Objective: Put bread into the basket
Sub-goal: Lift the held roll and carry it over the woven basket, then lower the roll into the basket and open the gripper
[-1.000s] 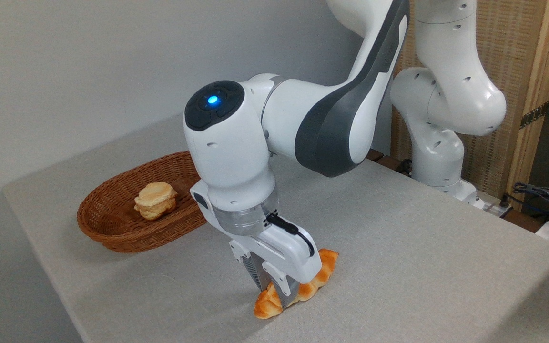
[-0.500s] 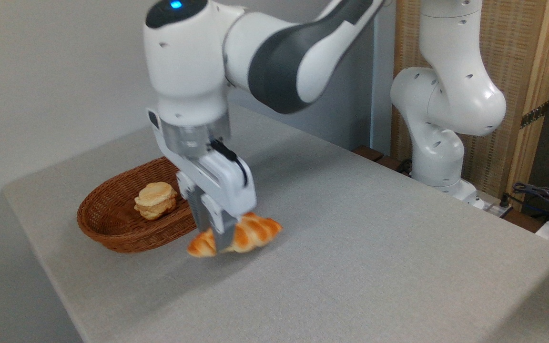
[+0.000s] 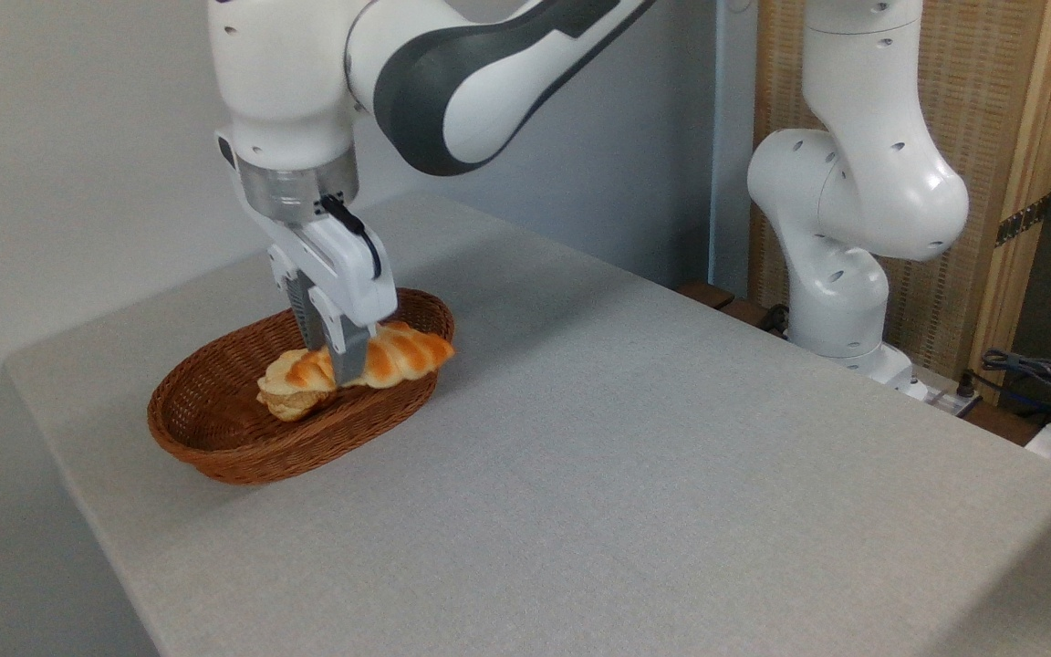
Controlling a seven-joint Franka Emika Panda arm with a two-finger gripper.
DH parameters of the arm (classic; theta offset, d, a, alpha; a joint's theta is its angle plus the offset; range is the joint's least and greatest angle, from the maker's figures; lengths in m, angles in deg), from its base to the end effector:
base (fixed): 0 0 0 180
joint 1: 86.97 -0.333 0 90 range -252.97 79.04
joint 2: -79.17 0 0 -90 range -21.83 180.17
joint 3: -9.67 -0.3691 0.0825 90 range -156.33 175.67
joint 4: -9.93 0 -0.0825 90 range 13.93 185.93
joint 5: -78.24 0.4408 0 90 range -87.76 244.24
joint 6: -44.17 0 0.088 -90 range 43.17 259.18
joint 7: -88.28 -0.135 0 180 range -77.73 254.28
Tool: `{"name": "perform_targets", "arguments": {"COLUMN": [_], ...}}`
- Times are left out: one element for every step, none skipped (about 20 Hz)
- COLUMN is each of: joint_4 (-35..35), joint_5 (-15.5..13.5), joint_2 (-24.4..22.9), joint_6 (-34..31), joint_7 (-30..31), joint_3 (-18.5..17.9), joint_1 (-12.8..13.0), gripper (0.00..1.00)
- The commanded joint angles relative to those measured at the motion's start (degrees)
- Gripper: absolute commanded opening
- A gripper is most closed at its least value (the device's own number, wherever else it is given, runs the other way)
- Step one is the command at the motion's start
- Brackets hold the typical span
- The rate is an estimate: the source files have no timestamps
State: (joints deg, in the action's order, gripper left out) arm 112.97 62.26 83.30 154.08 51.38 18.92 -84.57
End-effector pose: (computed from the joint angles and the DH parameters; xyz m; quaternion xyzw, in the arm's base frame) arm 0.6314 -0.1550 0.5177 0.9200 -0.3661 0.0534 0.1290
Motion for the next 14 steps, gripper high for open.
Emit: {"name": "perform_targets", "arguments": {"joint_4": [-4.77,-5.12,-5.3,-5.39,-5.39,-5.39,-5.39,-5.39,-5.39,-5.39,-5.31,-5.3,-5.3,-5.3], "joint_5": [-2.91,-3.27,-3.45,-3.8,-3.8,-3.37,-3.19,-3.36,-3.27,-3.19,-3.1,-3.01,-2.31,-1.52], "joint_2": [4.03,4.56,4.91,5.61,6.23,7.11,7.64,7.99,8.25,8.52,8.87,9.05,9.31,9.4], "joint_6": [0.57,0.92,1.53,3.62,5.91,8.11,9.87,10.84,11.29,11.29,11.29,11.38,11.38,11.38], "joint_7": [8.12,9.89,10.95,13.92,16.82,19.46,20.97,21.77,22.56,23.09,23.18,23.09,23.09,23.09], "joint_3": [1.65,1.65,1.82,3.3,3.75,3.84,4.02,4.11,4.11,4.11,4.2,4.11,4.11,4.2], "joint_1": [-0.19,-0.19,-0.11,0.07,0.07,0.24,0.94,1.91,2.18,2.27,2.88,3.58,3.59,3.67], "gripper": [0.39,0.4,0.4,0.4,0.4,0.4,0.4,0.41,0.5,0.82,1.0,1.0,1.0,1.0]}}
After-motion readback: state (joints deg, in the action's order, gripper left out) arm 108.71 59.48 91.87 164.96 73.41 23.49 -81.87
